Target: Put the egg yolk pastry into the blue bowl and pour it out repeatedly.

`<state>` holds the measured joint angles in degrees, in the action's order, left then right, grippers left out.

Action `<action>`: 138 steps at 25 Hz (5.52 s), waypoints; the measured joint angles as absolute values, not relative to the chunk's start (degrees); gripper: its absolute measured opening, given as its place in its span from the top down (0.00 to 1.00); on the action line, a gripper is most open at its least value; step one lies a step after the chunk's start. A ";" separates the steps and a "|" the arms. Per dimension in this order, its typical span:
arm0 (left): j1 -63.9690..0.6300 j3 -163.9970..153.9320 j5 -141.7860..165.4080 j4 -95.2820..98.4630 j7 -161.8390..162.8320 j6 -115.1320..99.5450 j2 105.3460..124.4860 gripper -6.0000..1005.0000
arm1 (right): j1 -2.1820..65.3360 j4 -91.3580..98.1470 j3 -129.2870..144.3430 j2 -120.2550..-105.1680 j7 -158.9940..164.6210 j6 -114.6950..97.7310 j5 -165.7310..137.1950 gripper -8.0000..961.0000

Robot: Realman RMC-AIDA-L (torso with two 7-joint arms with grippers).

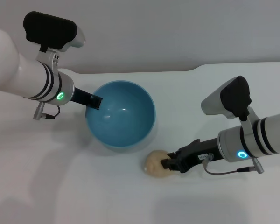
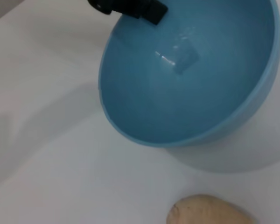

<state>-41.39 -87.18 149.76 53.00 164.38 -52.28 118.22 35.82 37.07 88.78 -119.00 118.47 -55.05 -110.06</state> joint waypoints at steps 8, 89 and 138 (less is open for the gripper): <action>-41.62 -87.19 149.98 52.99 164.29 -52.29 118.21 0.98 | 34.89 39.60 92.13 -118.94 116.58 -55.23 -110.47 0.83; -38.41 -90.65 148.64 59.79 164.18 -51.28 118.37 0.98 | 10.19 62.47 73.82 -118.95 103.77 -50.27 -94.64 0.48; -23.25 -143.06 142.02 39.56 162.58 63.79 119.09 0.99 | 10.63 50.68 64.07 -118.65 84.90 -50.52 -73.82 0.48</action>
